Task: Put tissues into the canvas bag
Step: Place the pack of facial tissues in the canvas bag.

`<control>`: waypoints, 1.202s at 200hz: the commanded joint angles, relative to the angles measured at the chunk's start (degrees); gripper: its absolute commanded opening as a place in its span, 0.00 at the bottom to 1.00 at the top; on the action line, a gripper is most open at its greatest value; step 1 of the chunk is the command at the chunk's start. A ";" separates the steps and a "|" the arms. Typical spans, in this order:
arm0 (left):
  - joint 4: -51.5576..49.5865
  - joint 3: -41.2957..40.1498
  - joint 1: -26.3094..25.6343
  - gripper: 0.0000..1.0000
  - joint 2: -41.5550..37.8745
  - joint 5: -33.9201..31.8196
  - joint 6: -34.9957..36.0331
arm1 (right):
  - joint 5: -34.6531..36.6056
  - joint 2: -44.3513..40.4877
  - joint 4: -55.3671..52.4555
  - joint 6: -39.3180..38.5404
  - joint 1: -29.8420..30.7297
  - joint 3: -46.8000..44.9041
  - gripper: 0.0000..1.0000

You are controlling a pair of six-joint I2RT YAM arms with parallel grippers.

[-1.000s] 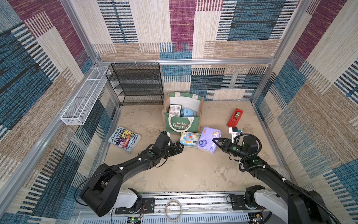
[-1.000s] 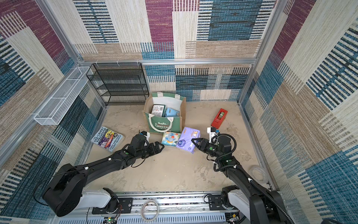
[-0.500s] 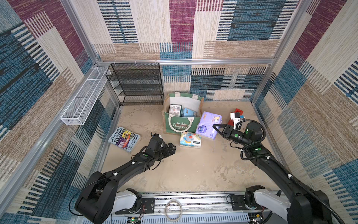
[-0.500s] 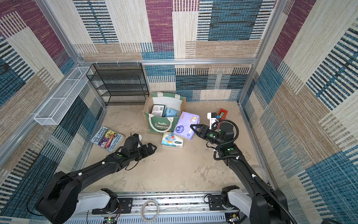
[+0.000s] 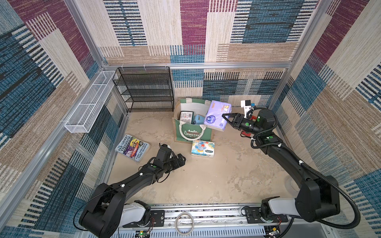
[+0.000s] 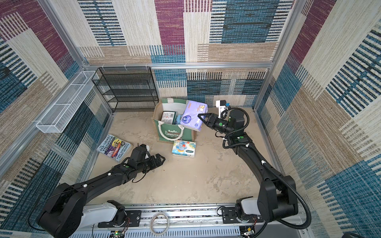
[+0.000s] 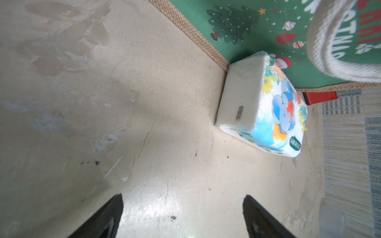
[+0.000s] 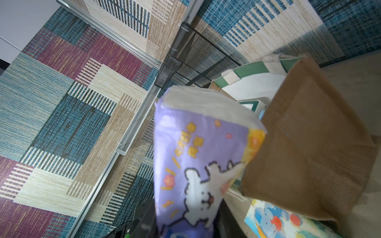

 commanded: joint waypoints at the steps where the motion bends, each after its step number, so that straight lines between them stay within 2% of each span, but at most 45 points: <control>1: 0.43 -0.43 0.14 0.95 -0.21 -0.14 0.45 | 0.03 3.92 1.96 -0.74 1.54 4.83 0.35; 76: 0.76 -1.26 0.23 0.95 -0.15 0.46 0.01 | 3.46 23.18 -4.28 -3.89 7.34 25.99 0.32; 143: 0.81 -2.06 0.23 0.95 -1.28 0.30 -0.43 | 7.12 35.77 -9.65 -4.32 11.02 39.32 0.31; 207: 0.63 -2.51 0.24 0.95 -1.89 0.13 -0.38 | 10.84 42.36 -13.62 -3.20 13.48 44.01 0.30; 240: 0.52 -2.50 0.23 0.95 -2.11 -0.03 -0.42 | 9.64 45.68 -15.54 -3.29 14.00 46.32 0.31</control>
